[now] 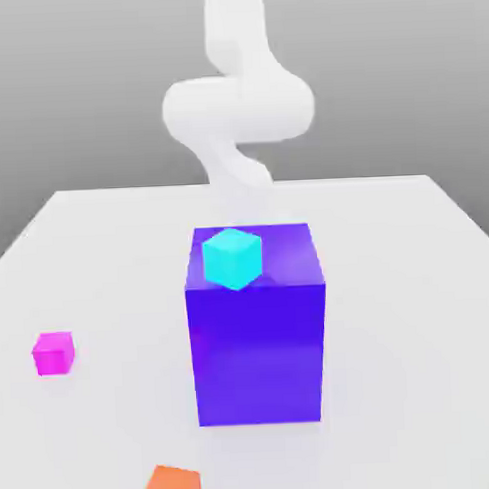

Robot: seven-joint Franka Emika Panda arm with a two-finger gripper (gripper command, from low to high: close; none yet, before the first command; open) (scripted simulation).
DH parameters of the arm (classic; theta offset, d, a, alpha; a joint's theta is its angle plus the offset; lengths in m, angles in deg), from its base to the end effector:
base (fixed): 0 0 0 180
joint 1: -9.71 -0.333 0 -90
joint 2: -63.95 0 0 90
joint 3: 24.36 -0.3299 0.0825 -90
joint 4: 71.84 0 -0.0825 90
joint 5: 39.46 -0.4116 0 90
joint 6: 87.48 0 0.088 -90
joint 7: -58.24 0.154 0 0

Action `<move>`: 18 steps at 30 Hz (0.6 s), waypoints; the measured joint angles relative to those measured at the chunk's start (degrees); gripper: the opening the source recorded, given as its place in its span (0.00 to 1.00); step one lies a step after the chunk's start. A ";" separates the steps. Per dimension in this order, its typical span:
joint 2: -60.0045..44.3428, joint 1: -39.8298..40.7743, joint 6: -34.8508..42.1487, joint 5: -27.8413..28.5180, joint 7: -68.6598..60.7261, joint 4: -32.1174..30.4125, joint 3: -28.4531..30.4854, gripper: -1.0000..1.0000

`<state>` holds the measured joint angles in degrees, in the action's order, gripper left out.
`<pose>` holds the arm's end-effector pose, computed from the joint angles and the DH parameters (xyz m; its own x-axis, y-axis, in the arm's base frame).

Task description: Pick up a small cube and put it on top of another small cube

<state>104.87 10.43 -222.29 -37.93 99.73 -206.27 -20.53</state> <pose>0.4284 -0.0416 0.6350 0.5210 -0.7042 0.4824 -0.5428 -0.7095 -0.4495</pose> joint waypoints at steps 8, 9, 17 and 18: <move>-16.37 3.13 -10.42 2.70 -16.71 -8.88 14.43 0.50; -18.36 3.55 -11.69 2.71 -18.96 -9.96 16.27 0.50; -35.31 7.19 -21.91 -2.41 -40.71 -18.65 29.94 0.50; -37.67 8.86 -23.16 -4.17 -44.23 -19.72 31.04 0.50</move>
<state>67.20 19.30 -245.44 -42.11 55.50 -225.99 10.51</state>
